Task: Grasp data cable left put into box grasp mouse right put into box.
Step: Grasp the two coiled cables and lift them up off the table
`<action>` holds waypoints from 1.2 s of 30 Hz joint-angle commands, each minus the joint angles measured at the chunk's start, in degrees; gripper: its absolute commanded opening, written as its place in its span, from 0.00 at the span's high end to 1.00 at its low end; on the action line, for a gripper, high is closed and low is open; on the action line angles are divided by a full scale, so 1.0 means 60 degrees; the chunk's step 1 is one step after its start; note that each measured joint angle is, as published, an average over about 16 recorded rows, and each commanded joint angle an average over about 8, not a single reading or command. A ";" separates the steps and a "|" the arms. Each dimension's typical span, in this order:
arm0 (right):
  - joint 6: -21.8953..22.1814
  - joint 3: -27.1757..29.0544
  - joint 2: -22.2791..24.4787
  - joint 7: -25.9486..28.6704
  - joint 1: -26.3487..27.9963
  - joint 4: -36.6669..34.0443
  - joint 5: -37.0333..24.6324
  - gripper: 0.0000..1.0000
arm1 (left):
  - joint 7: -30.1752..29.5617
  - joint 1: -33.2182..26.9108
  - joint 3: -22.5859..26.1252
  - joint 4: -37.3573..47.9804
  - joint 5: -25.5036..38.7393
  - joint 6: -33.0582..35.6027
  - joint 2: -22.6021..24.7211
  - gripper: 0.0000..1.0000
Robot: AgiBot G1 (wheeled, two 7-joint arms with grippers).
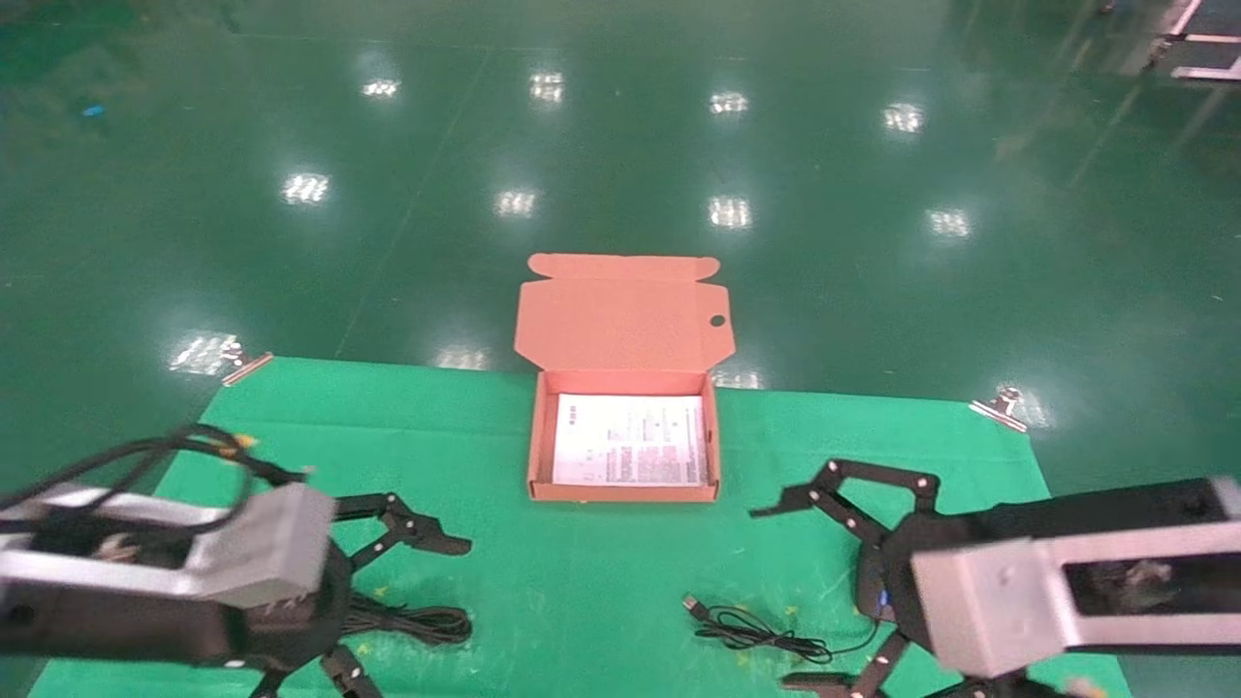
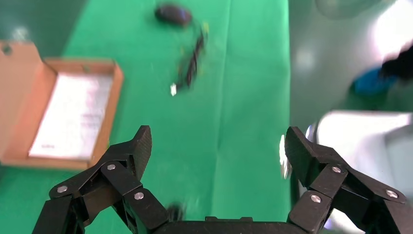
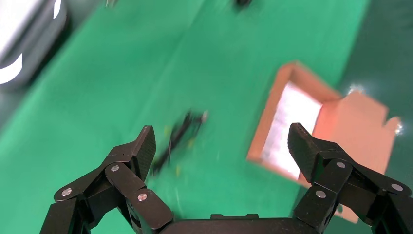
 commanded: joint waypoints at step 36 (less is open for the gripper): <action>0.2745 -0.3068 -0.2725 0.0116 -0.0595 -0.2395 -0.5916 0.00 | 0.0550 -0.0101 0.2369 0.4504 0.5634 -0.3085 0.2975 0.00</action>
